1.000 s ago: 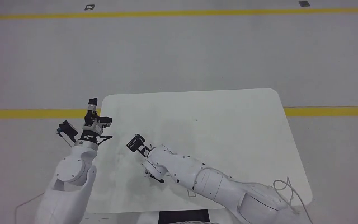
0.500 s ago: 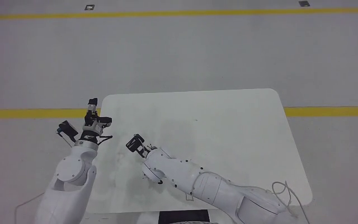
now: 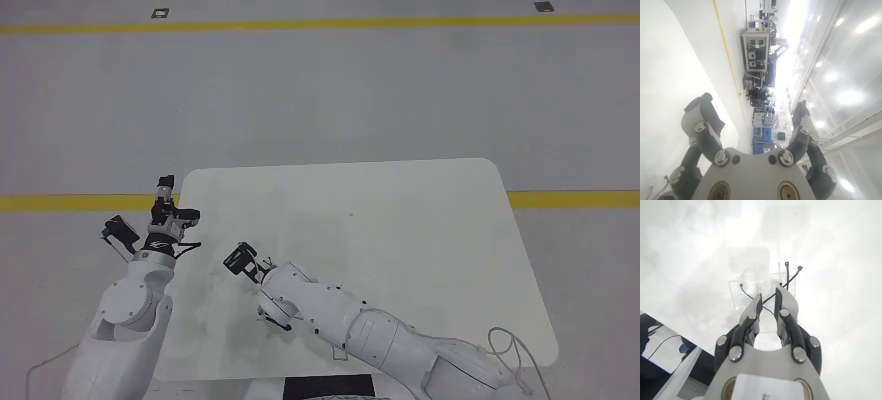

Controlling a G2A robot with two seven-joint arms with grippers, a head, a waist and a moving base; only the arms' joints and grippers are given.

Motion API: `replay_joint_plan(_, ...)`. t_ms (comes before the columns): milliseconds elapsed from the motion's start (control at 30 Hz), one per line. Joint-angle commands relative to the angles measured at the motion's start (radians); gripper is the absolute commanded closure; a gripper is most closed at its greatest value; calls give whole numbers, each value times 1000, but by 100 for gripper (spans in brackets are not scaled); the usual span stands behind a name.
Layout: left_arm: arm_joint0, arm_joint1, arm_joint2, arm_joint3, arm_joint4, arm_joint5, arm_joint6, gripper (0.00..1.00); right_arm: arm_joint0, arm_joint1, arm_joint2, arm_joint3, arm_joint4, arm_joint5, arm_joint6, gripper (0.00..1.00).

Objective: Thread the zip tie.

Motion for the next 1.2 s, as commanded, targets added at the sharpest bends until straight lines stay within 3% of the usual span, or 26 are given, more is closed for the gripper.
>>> replay_joint_plan(0, 0, 0, 0, 0, 0, 0, 0, 0, -7, 0, 3, -10, -25, 16, 9, 84)
replay_joint_plan(167, 0, 0, 0, 0, 0, 0, 0, 0, -24, 2, 18, -28, -58, 28, 25, 80)
replay_joint_plan(600, 0, 0, 0, 0, 0, 0, 0, 0, -55, 1, 70, -38, -64, -11, 30, 80)
replay_joint_plan(900, 0, 0, 0, 0, 0, 0, 0, 0, -48, -19, 85, 12, -12, -49, 4, 80)
replay_joint_plan(1167, 0, 0, 0, 0, 0, 0, 0, 0, -28, -44, 93, 75, 20, -24, -10, 84)
